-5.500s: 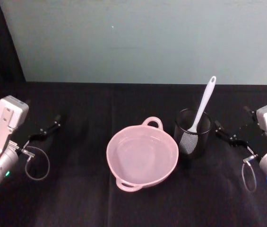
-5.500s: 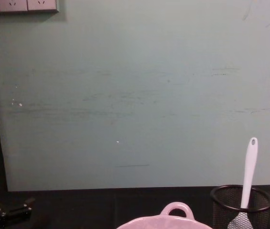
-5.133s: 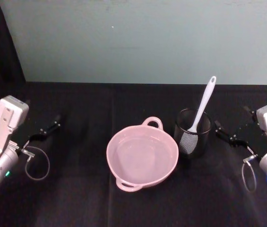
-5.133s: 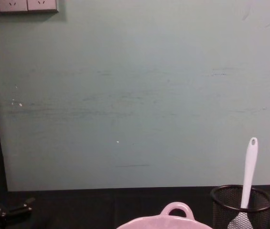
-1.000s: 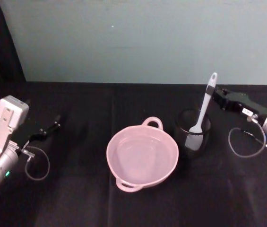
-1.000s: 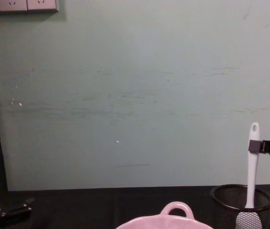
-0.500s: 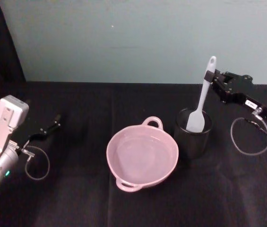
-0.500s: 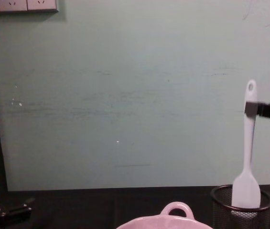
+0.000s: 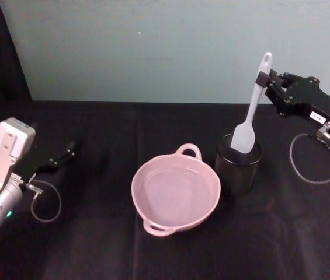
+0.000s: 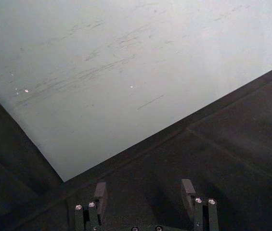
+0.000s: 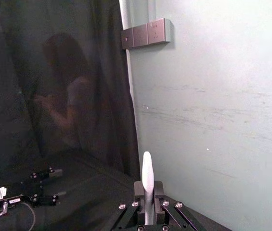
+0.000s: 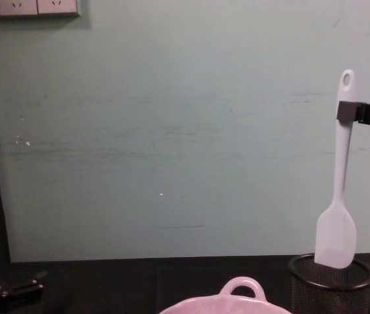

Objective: Use the one hand to pick up the spoon and stir the clear water in the bowl.

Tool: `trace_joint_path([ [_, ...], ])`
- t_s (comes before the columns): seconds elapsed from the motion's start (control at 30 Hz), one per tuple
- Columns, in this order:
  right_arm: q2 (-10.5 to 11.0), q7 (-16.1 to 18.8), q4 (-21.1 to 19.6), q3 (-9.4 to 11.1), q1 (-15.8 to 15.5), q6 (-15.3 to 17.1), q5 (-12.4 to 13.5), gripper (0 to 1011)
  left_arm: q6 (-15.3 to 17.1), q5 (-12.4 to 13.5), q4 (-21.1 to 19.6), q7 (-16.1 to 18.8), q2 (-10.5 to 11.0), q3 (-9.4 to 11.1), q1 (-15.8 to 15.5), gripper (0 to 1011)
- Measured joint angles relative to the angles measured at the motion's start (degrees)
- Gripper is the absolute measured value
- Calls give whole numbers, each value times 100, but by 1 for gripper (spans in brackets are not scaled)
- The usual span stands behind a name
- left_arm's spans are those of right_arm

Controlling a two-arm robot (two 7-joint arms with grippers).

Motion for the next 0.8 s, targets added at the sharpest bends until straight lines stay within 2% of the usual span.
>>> trace_joint_path([
  [0.8,-15,4,67,-34,24,2,22,110,0,0,0,0,0,0,0,1005],
])
